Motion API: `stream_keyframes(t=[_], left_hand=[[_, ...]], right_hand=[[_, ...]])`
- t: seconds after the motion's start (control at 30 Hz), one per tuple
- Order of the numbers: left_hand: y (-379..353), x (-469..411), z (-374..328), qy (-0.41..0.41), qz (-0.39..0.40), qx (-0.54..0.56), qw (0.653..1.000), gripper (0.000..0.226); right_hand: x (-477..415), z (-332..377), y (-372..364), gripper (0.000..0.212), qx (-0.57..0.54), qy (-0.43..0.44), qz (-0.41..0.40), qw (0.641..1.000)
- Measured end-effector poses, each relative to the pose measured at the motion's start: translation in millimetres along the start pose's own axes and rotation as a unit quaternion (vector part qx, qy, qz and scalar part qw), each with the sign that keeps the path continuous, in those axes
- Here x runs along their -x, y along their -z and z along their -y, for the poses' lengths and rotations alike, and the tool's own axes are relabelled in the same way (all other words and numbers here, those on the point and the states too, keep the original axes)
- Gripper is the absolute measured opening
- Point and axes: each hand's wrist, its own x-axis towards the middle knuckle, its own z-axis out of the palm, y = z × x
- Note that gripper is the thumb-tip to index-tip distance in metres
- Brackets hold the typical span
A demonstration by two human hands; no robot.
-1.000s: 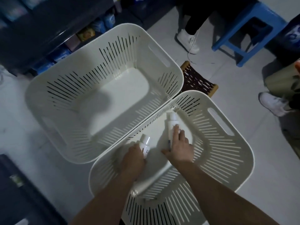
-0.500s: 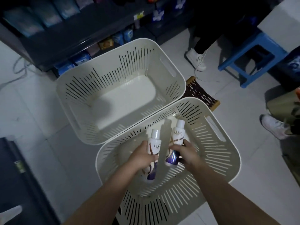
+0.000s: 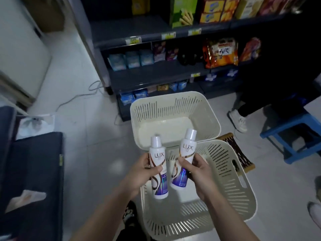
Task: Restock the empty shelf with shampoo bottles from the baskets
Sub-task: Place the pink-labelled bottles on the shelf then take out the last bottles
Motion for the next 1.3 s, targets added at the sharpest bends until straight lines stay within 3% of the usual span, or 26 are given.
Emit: stream_keyframes(t=[0.07,0.17,0.37,0.47,0.83,1.3], left_hand=[[18.1,20.5,-7.4,-0.028,-0.026,0.017,0.999,0.042],[49.2,50.5,-13.6,-0.058,-0.092,0.066,0.992,0.061],[119.1,130.3,-16.7,-0.103,-0.205,0.152,0.961,0.048],[153.6,176.8,-10.3,-0.129,-0.277,0.179,0.935,0.037],[252.6,362.2,30.3,-0.200,-0.478,0.209,0.829,0.044],[348.4,530.4,80.2,-0.247,-0.615,0.167,0.730,0.040]], right_hand=[[5.7,8.1,-21.6,0.027,0.020,0.017,0.034,0.999],[12.1,17.1,-57.9,0.031,0.050,0.044,0.083,0.994],[33.6,19.3,-151.8,0.040,0.137,0.089,0.203,0.965],[53.3,15.1,-204.4,0.039,0.178,0.117,0.263,0.941],[173.5,-25.3,-381.3,0.038,0.215,0.137,0.489,0.834],[317.0,-87.4,-550.0,0.041,0.236,0.199,0.633,0.710]])
